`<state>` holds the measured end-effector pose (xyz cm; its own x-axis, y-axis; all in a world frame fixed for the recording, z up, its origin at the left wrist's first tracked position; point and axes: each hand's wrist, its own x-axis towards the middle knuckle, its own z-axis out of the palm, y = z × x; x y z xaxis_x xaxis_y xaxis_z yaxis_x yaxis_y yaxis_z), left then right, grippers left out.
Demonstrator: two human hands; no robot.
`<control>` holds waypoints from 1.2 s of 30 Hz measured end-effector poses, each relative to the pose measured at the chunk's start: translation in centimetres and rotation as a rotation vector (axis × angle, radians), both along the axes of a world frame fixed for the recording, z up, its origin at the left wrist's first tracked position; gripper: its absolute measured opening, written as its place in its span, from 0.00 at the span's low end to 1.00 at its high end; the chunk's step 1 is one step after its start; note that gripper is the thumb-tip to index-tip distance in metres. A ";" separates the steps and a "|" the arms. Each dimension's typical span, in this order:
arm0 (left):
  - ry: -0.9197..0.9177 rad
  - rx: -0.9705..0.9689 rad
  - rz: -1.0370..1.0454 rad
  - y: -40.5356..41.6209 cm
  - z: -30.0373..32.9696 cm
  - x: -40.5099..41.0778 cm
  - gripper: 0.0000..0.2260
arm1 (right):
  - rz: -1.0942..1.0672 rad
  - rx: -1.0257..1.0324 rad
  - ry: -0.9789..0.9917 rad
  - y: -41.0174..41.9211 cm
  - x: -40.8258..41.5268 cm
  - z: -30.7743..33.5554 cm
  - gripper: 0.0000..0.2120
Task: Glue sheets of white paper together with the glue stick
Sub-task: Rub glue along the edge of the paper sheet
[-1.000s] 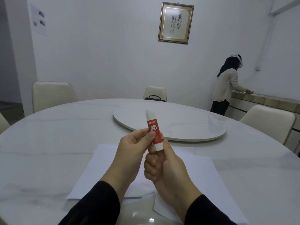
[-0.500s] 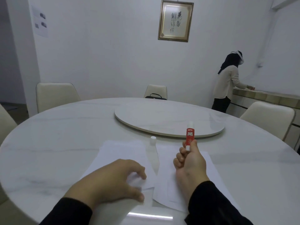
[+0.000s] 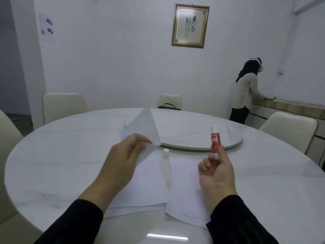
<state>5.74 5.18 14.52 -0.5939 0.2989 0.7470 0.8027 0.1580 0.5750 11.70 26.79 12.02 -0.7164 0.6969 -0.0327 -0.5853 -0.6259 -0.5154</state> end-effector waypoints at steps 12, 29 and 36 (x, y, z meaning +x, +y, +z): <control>0.275 -0.779 -0.346 5.3 -2.5 -0.3 0.09 | 0.081 0.403 0.298 -0.9 4.3 7.4 0.10; 0.116 -0.676 -0.232 -1.0 -2.2 -2.6 0.07 | 0.244 0.341 -0.512 -1.8 -2.1 -0.4 0.18; 0.078 -0.644 -0.148 -0.7 -3.7 -3.3 0.07 | 0.124 0.391 -0.487 -1.8 -2.2 -0.1 0.13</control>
